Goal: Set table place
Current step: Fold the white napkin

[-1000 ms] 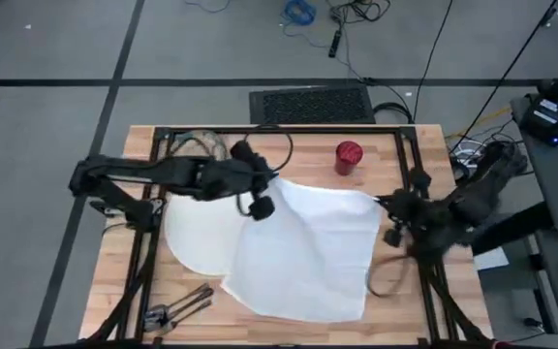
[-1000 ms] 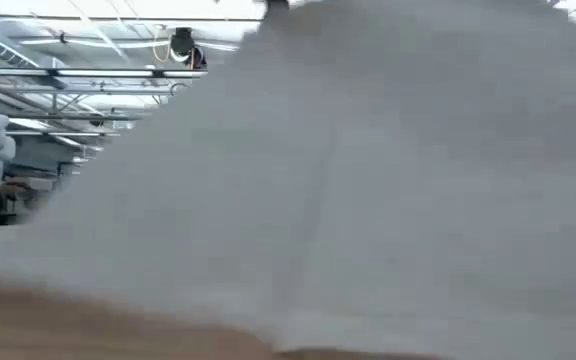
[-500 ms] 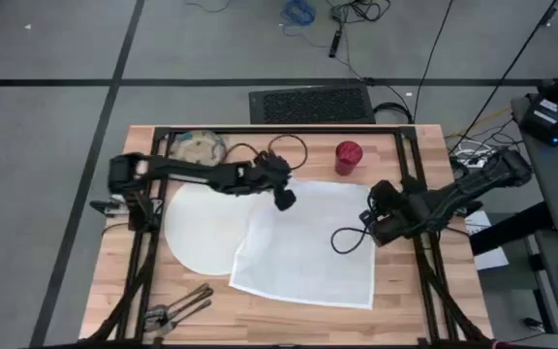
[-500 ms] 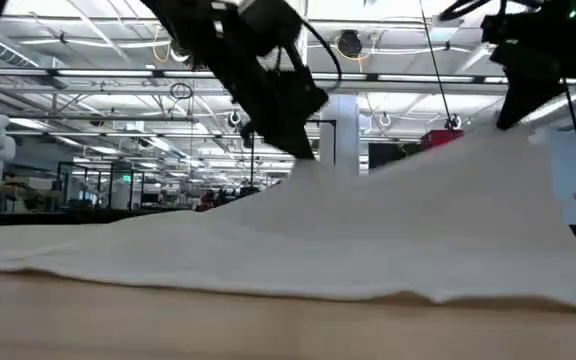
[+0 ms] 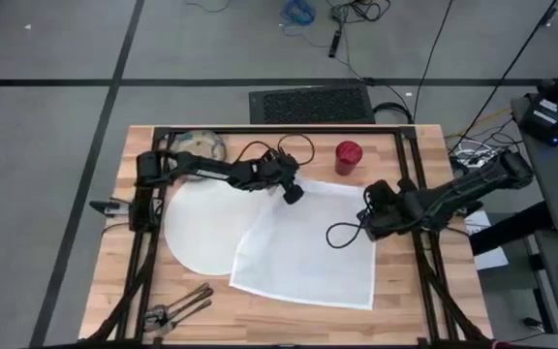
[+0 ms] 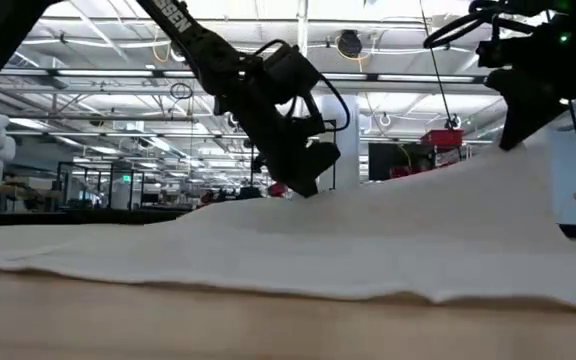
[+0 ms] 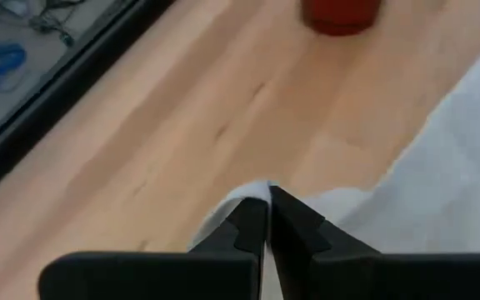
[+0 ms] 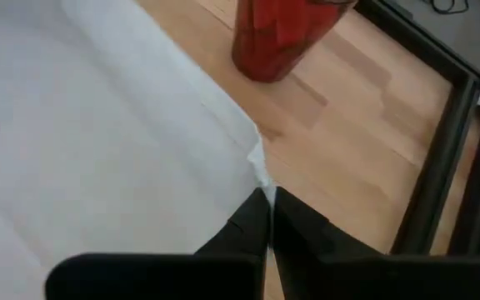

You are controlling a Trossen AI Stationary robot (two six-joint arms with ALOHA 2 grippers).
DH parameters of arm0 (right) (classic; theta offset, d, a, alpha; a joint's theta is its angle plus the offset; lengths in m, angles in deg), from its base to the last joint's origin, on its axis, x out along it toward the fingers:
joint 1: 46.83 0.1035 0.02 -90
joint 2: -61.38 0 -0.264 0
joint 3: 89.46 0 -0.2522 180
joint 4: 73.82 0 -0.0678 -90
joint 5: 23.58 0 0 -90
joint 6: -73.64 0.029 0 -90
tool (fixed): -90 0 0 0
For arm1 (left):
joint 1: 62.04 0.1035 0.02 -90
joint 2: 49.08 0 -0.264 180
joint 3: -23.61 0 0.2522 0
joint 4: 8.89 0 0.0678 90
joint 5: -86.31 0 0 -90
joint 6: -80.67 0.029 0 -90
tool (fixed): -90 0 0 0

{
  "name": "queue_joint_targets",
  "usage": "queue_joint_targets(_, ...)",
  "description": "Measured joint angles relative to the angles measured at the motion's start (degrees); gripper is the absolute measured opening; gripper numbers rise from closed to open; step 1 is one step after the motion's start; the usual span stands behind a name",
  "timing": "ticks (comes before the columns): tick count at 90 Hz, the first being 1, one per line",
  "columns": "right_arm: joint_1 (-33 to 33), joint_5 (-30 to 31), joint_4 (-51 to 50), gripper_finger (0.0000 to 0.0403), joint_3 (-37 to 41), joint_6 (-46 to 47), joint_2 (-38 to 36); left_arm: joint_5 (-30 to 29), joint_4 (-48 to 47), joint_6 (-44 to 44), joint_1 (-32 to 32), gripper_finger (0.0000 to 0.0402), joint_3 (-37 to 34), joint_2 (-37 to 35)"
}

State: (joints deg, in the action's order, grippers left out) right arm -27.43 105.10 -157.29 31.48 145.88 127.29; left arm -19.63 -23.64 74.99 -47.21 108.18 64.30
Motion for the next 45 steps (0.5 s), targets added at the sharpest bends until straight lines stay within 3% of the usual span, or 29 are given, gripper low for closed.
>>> queue_joint_targets(29, 0.0, 0.3, 1.8, 0.0000, 0.0, -1.0, 0.0, 0.8, -10.5, 5.5, 4.2, 0.0149, 4.2, -1.1)
queue_joint_targets(45, 0.0, 0.3, 0.9, 0.0000, 0.0, -0.9, 0.0, -0.4, -21.9, 12.4, 5.1, 0.0177, 8.3, -4.8)
